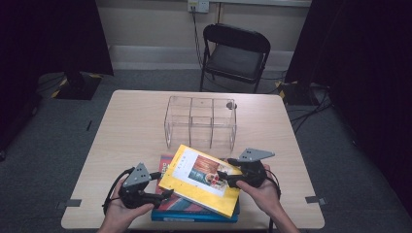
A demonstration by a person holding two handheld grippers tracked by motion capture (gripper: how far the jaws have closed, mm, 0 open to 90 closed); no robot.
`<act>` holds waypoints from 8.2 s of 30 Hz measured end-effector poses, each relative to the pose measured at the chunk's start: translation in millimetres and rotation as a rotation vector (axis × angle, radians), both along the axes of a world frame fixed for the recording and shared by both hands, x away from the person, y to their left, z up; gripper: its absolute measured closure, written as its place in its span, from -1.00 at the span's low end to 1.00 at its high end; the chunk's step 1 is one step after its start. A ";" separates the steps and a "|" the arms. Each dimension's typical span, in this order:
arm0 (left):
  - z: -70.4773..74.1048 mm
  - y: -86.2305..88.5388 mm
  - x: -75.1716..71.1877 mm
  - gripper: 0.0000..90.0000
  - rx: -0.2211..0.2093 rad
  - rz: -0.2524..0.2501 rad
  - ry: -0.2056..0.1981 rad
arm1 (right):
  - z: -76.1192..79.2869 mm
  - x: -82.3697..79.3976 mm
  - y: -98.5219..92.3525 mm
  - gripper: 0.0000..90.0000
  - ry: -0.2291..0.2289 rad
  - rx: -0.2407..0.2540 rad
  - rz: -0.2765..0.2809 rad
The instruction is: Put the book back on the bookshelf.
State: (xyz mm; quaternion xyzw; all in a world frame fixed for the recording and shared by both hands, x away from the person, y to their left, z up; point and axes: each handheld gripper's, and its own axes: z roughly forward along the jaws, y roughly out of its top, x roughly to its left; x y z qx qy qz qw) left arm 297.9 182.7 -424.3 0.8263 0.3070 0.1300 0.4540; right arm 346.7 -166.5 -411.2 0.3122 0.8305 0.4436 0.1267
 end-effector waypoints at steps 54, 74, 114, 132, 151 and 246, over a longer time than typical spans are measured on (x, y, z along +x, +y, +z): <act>5.8 -22.1 28.3 -0.17 -0.112 0.041 0.168 | -3.2 5.3 2.0 0.21 0.095 0.120 -0.073; 4.4 -31.0 31.9 -0.28 -0.131 0.104 0.146 | -5.9 21.3 3.2 0.27 0.186 0.192 -0.101; 4.9 -27.2 23.9 -0.03 -0.148 0.100 0.163 | -2.5 11.2 2.2 0.45 0.262 0.304 -0.186; 3.9 -27.5 23.6 -0.03 -0.152 0.107 0.158 | 3.6 -12.2 0.0 0.60 0.246 0.313 -0.217; 3.2 -26.1 23.7 -0.03 -0.153 0.103 0.157 | 0.0 -1.1 0.5 0.58 0.316 0.383 -0.209; 82.6 -71.4 3.1 0.41 -0.320 -0.097 -0.153 | 76.0 -20.9 -10.2 -0.27 -0.123 0.458 0.032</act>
